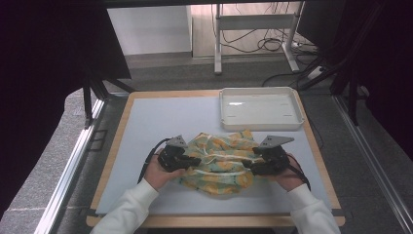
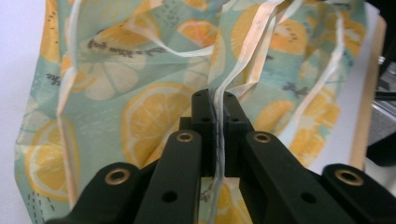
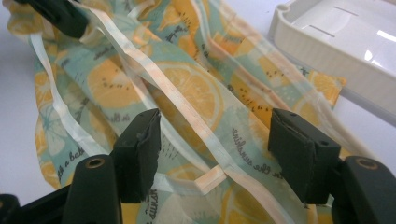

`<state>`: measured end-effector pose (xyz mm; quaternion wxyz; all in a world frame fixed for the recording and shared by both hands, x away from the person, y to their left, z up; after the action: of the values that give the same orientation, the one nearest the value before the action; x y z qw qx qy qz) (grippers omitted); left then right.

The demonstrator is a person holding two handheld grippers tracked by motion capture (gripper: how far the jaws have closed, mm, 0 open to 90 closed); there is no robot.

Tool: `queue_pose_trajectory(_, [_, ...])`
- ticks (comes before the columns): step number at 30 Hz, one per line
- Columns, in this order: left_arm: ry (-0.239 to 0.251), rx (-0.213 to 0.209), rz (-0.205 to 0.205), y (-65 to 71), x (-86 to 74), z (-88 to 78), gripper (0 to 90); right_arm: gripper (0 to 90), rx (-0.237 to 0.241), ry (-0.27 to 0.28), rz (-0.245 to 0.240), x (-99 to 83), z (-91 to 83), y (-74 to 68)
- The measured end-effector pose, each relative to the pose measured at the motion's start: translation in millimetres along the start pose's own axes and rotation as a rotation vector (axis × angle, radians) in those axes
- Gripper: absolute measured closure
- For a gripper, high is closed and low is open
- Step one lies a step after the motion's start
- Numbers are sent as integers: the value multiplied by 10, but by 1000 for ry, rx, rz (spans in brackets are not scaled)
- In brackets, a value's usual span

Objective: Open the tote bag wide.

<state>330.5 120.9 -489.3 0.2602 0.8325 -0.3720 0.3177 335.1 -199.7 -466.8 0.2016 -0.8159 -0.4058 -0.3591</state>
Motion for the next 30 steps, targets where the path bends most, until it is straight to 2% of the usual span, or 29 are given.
queue_pose_trajectory(4, [-1,-8,1,-7,-5,-22,887,358,-9,-13,-2,-6,13,-1])
queue_pose_trajectory(7, [3,-10,-5,-13,-8,-26,889,379,-50,-48,-6,-28,49,19])
queue_pose_trajectory(9, [1,-12,-2,-20,-9,-33,889,395,-55,-53,-4,-35,59,24])
queue_pose_trajectory(11, [4,-15,-8,-22,-8,-40,889,460,-67,-62,0,-51,88,44])
queue_pose_trajectory(12, [5,-15,-8,-23,-7,-44,889,460,-67,-62,0,-51,88,44])
queue_pose_trajectory(13, [8,-15,-9,-24,-8,-44,889,538,-68,-63,-2,-57,100,45])
queue_pose_trajectory(14, [8,-15,-10,-27,-9,-45,889,538,-68,-63,-2,-57,100,45])
queue_pose_trajectory(15, [9,-15,-12,-33,-11,-44,889,618,-68,-61,-1,-62,103,47])
queue_pose_trajectory(16, [9,-15,-12,-33,-11,-44,889,618,-68,-61,-1,-62,103,47])
queue_pose_trajectory(17, [9,-16,-13,-36,-14,-42,889,706,-64,-49,8,-65,94,57])
queue_pose_trajectory(22, [10,-16,-10,-21,-20,-41,889,836,-51,-11,31,-57,51,68])
queue_pose_trajectory(25, [17,-13,-5,-12,-28,-60,889,879,-39,13,35,-43,16,47])
queue_pose_trajectory(30, [32,-16,3,23,-45,-122,889,886,-8,32,23,-39,-49,-25])
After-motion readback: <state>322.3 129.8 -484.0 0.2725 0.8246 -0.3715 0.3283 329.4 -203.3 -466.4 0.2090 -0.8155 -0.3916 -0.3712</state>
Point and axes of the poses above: each handheld gripper's, and its own axes: z roughly forward along the jaws, x roughly out of its top, y roughly to its right, the point moved 1 cm from there along z, roughly forward along the jaws, and after that the axes turned 4 degrees about x, right-handed, at the moved point
